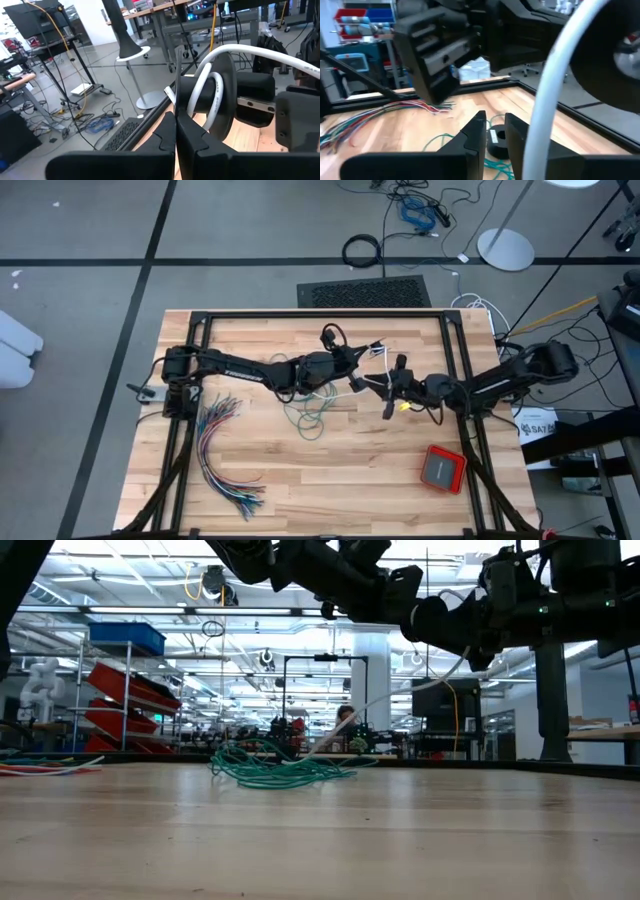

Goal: Coil cords
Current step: Coil the white wire onto the spool

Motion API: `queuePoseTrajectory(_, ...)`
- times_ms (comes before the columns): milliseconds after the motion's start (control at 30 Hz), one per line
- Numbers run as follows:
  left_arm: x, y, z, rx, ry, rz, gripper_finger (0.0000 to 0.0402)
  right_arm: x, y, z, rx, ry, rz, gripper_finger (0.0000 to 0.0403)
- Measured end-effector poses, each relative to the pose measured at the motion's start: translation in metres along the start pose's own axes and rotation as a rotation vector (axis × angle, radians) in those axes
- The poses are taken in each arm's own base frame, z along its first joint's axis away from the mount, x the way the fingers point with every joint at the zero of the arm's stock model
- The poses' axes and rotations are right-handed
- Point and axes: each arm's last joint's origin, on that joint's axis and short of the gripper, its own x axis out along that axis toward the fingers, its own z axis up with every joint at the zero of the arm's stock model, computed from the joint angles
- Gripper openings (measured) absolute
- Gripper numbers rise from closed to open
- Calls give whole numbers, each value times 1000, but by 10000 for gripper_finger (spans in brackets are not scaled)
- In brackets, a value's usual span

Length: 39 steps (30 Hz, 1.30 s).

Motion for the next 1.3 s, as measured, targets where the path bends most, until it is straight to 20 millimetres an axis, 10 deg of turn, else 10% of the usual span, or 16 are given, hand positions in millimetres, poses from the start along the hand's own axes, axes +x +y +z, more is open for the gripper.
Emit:
queuePoseTrajectory(833, 6, -7, -14, 58, 31, -11, 0, -3, 8, -9, 47, 83, 29, 65)
queuePoseTrajectory(1300, 6, -8, -29, 266, 163, -64, 0, 12, 21, 20, 57, 214, 102, 66)
